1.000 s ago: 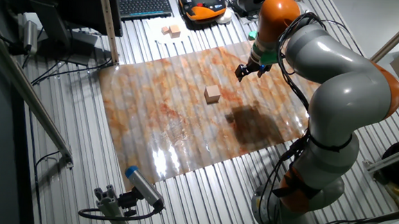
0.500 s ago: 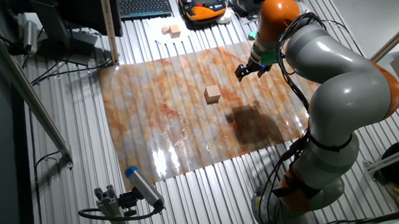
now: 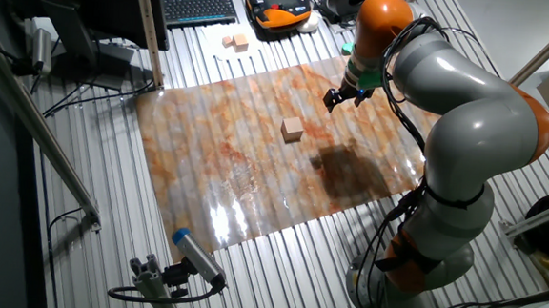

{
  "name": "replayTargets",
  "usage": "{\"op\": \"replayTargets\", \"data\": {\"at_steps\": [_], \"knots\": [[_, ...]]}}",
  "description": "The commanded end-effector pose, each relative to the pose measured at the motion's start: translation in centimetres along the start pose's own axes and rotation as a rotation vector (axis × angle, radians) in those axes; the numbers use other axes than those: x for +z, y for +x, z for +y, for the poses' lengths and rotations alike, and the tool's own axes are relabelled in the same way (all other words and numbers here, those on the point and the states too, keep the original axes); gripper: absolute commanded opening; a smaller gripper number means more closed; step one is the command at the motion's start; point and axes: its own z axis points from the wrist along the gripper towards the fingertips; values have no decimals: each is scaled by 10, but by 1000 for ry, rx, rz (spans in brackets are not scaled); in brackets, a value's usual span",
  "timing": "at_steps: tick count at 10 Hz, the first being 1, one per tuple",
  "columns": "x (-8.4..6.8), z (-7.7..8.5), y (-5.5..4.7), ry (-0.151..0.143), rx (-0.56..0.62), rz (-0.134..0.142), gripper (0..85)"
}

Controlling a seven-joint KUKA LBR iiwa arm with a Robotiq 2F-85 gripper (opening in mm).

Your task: Approach and touch the side of the small block

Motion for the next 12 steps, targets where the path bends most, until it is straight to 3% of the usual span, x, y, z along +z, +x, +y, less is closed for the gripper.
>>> {"op": "replayTargets", "data": {"at_steps": [1, 12], "knots": [[0, 0, 0, 11, 45, 55, 0], [0, 1, -1, 18, 67, 88, 0]]}}
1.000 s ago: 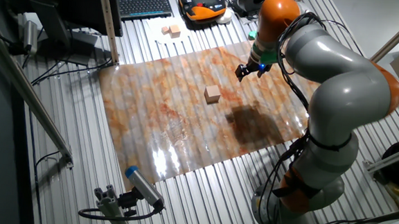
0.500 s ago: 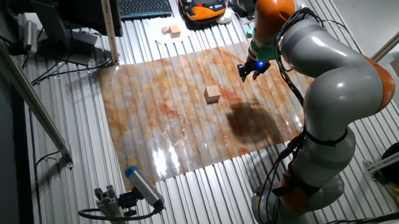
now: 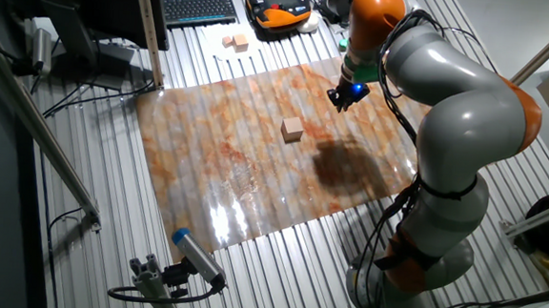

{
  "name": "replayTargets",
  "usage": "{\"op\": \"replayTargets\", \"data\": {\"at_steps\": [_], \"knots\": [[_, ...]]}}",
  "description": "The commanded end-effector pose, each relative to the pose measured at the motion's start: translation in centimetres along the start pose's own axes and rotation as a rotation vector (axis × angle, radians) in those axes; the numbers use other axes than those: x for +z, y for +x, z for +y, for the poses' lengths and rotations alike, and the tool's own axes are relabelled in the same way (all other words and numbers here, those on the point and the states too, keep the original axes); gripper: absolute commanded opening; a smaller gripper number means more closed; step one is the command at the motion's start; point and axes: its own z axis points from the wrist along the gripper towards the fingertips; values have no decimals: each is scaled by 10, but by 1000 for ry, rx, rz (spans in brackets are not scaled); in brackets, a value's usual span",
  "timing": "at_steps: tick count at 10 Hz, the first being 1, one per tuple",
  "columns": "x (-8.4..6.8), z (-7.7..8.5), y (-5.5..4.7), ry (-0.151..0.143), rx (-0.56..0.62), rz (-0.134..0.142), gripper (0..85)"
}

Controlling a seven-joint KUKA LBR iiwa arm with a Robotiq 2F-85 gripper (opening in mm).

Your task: Approach and touch the side of the small block

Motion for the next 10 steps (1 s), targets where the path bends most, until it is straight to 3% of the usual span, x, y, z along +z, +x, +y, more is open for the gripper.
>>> {"op": "replayTargets", "data": {"at_steps": [1, 5, 6, 7, 8, 9, 10], "knots": [[0, 0, 0, 3, 5, 1, 0], [0, 0, 0, -2, -9, 5, 0], [0, 0, 0, -5, -9, -9, 0], [0, 0, 0, -31, 0, -25, 0], [0, 0, 0, -109, 29, -55, 0], [0, 0, 0, -157, 36, -51, 0], [0, 0, 0, -175, 19, -33, 0]]}}
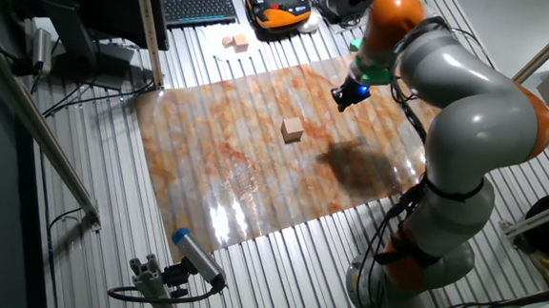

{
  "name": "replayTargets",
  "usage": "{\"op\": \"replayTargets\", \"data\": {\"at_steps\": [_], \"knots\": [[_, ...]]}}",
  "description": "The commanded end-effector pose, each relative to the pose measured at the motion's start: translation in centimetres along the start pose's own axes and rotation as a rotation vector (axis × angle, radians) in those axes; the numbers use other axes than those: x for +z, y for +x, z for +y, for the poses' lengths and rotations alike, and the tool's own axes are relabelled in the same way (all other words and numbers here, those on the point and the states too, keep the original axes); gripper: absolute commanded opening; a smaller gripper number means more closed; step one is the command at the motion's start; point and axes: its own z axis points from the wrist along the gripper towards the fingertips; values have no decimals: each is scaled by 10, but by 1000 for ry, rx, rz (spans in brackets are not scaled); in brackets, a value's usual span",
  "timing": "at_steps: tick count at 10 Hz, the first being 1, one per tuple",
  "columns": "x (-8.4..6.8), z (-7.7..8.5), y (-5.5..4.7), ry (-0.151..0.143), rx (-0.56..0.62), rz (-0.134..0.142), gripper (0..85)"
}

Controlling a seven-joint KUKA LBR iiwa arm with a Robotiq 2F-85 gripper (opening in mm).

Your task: Approach and touch the side of the small block

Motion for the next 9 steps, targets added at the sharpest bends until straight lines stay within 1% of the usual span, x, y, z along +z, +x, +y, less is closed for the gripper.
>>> {"op": "replayTargets", "data": {"at_steps": [1, 2, 3, 4, 5, 6, 7, 8, 9], "knots": [[-1, 0, 0, -39, -5, -7, 0], [-1, 0, 0, -47, -25, -15, 0], [-1, 0, 0, -20, -43, -2, 0], [-1, 0, 0, -7, -18, 18, 0], [-1, 0, 0, 4, 0, 14, 0], [-1, 0, 0, 15, 20, -25, 0], [-1, 0, 0, 60, 11, -51, 0], [-1, 0, 0, 53, 2, -40, 0], [-1, 0, 0, 55, -12, -31, 0]]}}
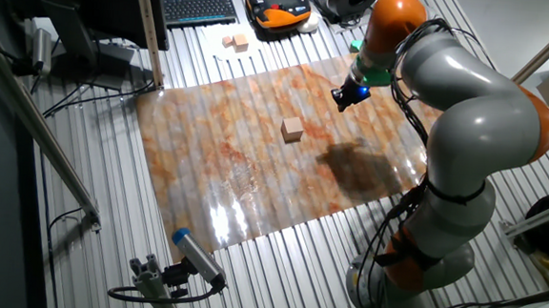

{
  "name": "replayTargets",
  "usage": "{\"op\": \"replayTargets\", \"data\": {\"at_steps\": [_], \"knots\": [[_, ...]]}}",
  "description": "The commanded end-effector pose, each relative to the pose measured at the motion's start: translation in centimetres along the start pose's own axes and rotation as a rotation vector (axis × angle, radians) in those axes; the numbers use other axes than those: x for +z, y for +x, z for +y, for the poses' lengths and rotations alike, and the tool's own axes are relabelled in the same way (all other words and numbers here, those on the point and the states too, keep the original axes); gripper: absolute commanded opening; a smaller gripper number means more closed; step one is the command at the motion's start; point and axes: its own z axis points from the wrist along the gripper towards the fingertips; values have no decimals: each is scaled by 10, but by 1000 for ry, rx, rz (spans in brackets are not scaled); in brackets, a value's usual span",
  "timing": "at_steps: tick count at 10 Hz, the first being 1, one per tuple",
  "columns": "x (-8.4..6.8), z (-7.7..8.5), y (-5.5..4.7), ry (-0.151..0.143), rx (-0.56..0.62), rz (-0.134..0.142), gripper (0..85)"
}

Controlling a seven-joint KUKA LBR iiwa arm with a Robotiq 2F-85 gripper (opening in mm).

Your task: Approach and touch the side of the small block

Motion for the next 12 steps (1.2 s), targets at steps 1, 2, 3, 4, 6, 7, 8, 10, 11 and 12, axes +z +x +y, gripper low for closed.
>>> {"op": "replayTargets", "data": {"at_steps": [1, 2, 3, 4, 6, 7, 8, 10, 11, 12], "knots": [[0, 0, 0, 16, -8, -31, 0], [0, 0, 0, 59, -30, -44, 0], [0, 0, 0, 70, -25, -51, 0], [0, 0, 0, 70, -21, -52, 0], [0, 0, 0, 70, -13, -29, 0], [0, 0, 0, 64, -8, -18, 0], [0, 0, 0, 59, -4, -9, 0], [0, 0, 0, 59, -2, -9, 0], [0, 0, 0, 61, 2, -10, 0], [0, 0, 0, 61, 4, -9, 0]]}}
